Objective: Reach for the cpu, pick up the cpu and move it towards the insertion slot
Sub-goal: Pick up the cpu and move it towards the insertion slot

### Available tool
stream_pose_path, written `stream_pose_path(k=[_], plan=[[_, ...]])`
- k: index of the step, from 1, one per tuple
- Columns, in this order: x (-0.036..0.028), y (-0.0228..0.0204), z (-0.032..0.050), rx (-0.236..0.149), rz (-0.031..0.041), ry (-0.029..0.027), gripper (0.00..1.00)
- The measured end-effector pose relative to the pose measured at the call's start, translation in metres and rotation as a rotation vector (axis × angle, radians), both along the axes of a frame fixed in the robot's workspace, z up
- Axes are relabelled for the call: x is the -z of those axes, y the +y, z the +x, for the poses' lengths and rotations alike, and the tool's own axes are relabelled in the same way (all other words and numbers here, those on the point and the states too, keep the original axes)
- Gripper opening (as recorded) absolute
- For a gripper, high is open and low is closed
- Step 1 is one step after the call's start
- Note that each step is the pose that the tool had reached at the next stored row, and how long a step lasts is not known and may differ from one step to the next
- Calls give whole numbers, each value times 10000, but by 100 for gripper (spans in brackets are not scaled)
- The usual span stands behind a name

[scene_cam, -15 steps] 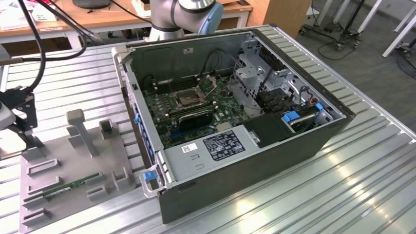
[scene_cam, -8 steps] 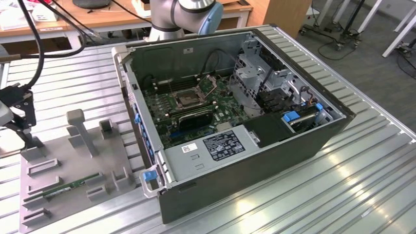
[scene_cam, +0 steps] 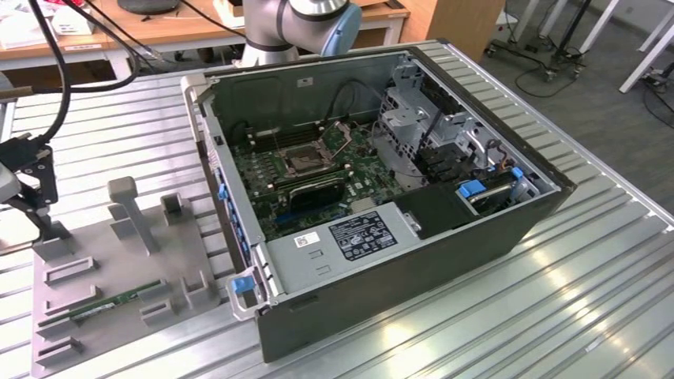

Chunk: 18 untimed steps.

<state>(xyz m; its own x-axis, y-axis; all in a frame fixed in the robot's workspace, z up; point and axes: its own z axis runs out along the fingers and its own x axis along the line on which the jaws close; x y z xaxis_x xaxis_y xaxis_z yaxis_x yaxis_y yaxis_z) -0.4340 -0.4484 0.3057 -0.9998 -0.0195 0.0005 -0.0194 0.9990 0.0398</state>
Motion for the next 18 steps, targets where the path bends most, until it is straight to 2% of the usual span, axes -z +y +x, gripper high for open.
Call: stream_pose_path(k=[18], plan=[[-115, 0, 0, 0, 0, 0, 54]])
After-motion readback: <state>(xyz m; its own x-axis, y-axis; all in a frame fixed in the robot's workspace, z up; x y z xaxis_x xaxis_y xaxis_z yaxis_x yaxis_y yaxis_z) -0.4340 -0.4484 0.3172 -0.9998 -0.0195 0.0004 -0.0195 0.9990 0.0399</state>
